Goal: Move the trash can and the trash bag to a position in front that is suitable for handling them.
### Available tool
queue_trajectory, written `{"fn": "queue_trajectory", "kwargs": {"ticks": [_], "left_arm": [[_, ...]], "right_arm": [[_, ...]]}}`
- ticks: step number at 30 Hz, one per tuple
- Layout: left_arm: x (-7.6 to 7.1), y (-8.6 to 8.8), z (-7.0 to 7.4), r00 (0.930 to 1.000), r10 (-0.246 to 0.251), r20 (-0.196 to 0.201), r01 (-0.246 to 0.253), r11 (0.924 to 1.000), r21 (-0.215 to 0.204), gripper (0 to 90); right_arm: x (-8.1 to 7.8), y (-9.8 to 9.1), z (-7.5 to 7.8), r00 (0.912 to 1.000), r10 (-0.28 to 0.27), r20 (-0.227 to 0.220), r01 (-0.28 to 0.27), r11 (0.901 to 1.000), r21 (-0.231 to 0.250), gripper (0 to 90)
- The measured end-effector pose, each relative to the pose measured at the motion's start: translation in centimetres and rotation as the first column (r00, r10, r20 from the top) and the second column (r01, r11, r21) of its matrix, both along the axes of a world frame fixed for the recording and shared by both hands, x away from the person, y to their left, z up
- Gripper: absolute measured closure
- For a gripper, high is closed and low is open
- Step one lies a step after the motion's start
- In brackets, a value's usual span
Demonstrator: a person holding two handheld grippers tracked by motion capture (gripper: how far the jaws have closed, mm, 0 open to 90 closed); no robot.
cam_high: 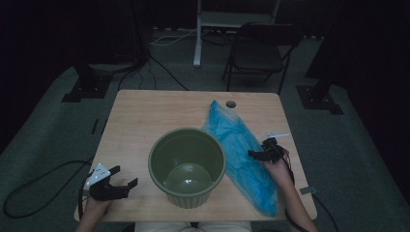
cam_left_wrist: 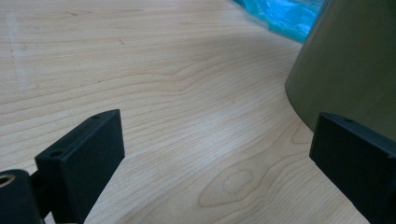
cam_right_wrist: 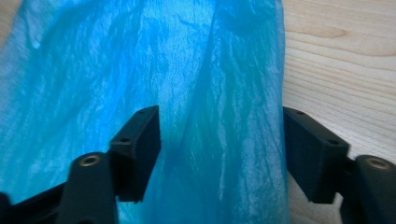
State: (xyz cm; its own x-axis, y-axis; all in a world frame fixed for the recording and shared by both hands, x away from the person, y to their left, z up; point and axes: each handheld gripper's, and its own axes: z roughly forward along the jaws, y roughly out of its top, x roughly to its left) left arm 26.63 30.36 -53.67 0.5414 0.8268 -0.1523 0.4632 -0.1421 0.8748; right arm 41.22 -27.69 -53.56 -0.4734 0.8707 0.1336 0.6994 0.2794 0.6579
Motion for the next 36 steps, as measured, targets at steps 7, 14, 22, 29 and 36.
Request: {"fn": "queue_trajectory", "kwargs": {"ticks": [7, 14, 22, 29, 36], "left_arm": [[0.0, -0.1, 0.0, 1.0, -0.003, 0.001, 0.003, 1.0, 0.002, 3.7], [0.0, 0.4, -0.1, 1.0, 0.006, 0.003, -0.006, 1.0, -0.005, 3.7], [-0.1, 0.6, -0.4, 1.0, 0.009, -0.002, -0.009, 0.9999, -0.007, 3.7], [-0.3, 0.8, -0.3, 0.9999, 0.015, 0.004, -0.015, 0.9997, -0.02, 3.7], [-0.4, 1.2, -0.1, 0.9995, 0.024, 0.02, -0.024, 0.9994, -0.027, 3.7]], "right_arm": [[-1.8, 2.6, -0.2, 0.9957, 0.044, 0.082, -0.038, 0.9967, -0.072, 67.5], [-2.1, 3.5, -0.5, 0.9881, -0.065, 0.139, 0.057, 0.9967, 0.058, 90.0], [-4.0, -1.2, 1.6, 0.9499, -0.254, 0.183, 0.237, 0.9654, 0.109, 90.0], [-5.3, -4.0, 0.3, 0.9397, -0.323, 0.113, 0.31, 0.9437, 0.114, 89.7], [-6.6, -4.9, -0.1, 0.9353, -0.338, 0.104, 0.332, 0.9404, 0.073, 77.4]]}}
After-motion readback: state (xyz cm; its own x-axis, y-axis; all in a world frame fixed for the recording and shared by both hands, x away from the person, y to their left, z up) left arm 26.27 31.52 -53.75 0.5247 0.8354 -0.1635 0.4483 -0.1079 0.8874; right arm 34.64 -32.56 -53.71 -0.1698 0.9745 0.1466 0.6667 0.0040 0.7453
